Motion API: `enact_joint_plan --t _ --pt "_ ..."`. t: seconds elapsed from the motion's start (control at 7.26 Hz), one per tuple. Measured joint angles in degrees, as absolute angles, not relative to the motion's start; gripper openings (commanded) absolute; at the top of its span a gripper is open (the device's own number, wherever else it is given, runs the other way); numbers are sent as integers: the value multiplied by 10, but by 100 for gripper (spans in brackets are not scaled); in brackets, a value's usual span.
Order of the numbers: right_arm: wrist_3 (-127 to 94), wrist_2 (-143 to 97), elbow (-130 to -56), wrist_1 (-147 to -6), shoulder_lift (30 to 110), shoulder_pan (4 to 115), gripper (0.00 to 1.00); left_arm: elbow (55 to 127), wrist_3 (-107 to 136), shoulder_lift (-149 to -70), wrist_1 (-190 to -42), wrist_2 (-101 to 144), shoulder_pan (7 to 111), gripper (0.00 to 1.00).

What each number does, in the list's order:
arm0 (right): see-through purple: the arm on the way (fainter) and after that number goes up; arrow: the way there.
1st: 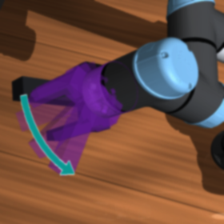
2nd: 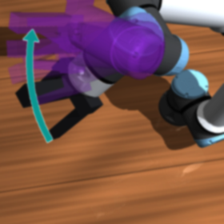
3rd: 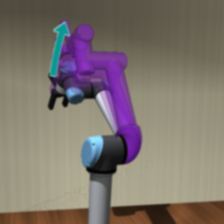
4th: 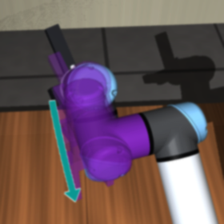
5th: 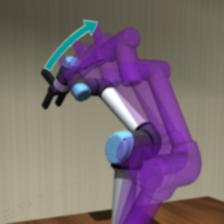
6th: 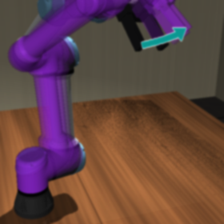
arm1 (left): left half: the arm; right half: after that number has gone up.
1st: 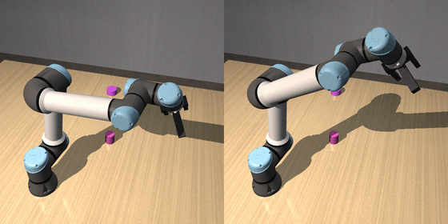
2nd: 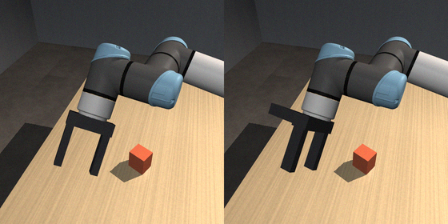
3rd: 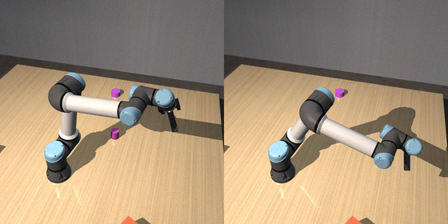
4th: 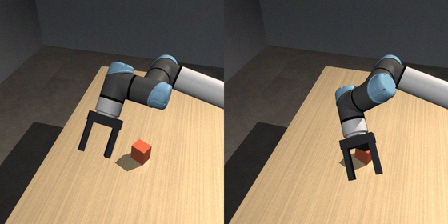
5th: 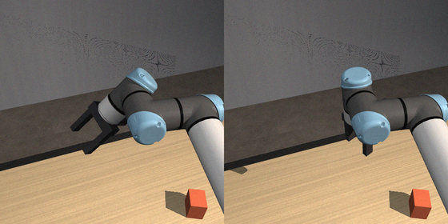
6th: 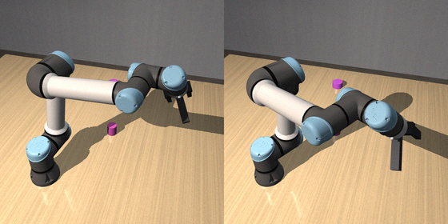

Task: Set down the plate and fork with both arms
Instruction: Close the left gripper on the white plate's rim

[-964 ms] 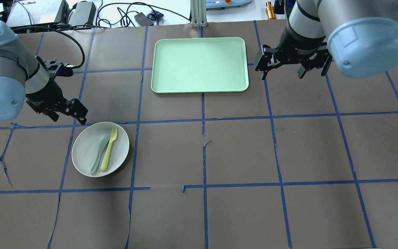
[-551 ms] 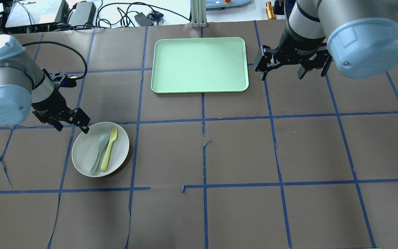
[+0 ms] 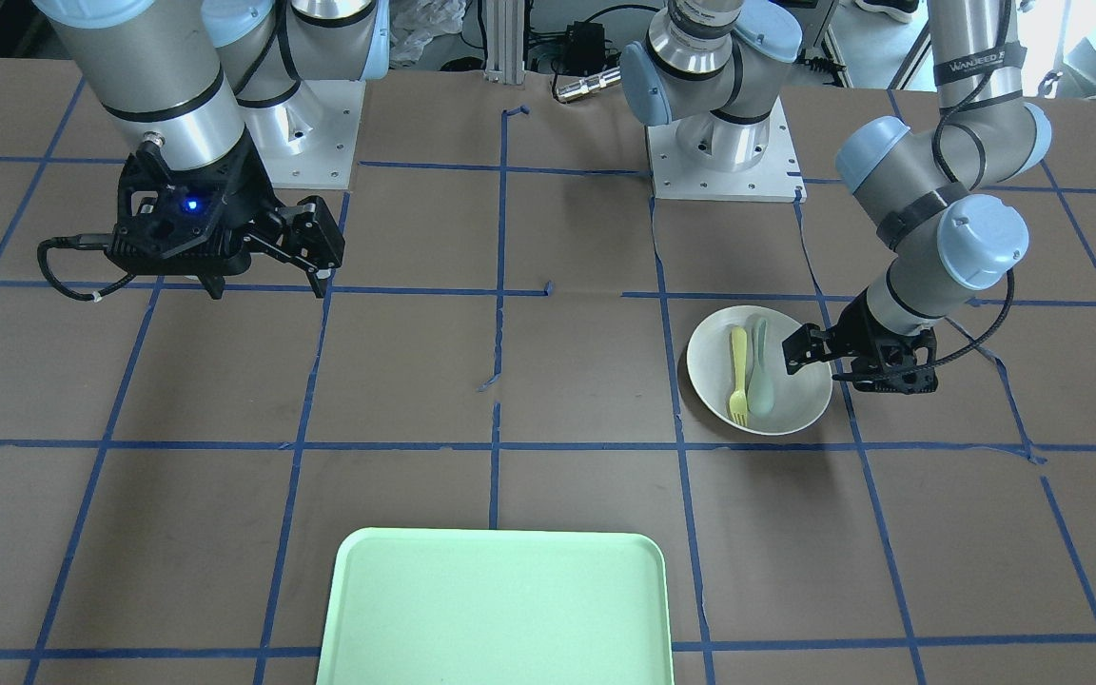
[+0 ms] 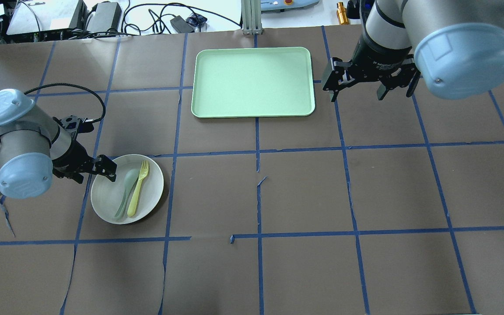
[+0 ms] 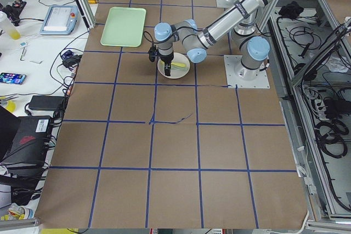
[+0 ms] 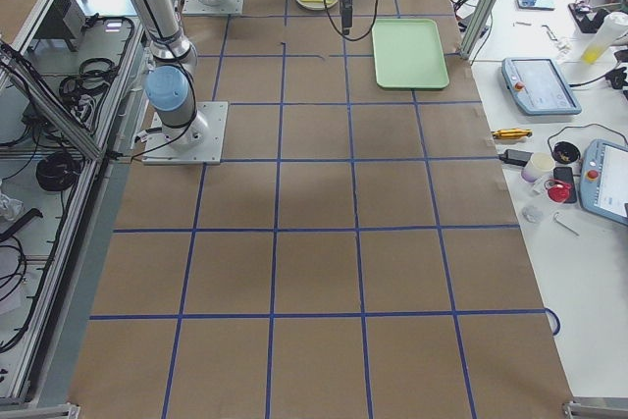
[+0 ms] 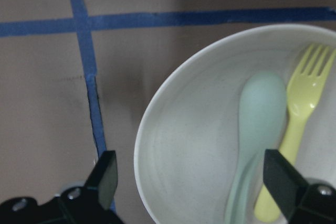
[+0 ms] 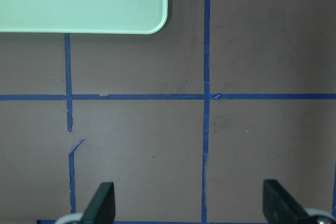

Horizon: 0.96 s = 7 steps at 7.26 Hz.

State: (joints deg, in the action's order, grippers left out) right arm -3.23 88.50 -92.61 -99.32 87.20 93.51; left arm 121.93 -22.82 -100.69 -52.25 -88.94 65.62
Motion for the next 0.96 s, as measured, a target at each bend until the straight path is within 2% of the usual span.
enact_joint_plan --t 0.41,0.69,0.96 --pt "-32 885 -926 -993 872 935 100 1230 -231 -1009 -509 -890 626 76" --pt "-32 885 -926 -993 872 935 100 1230 -227 -1016 -508 -890 627 56" --pt "-32 885 -927 -993 872 935 100 1233 -224 -1019 -509 -889 628 30"
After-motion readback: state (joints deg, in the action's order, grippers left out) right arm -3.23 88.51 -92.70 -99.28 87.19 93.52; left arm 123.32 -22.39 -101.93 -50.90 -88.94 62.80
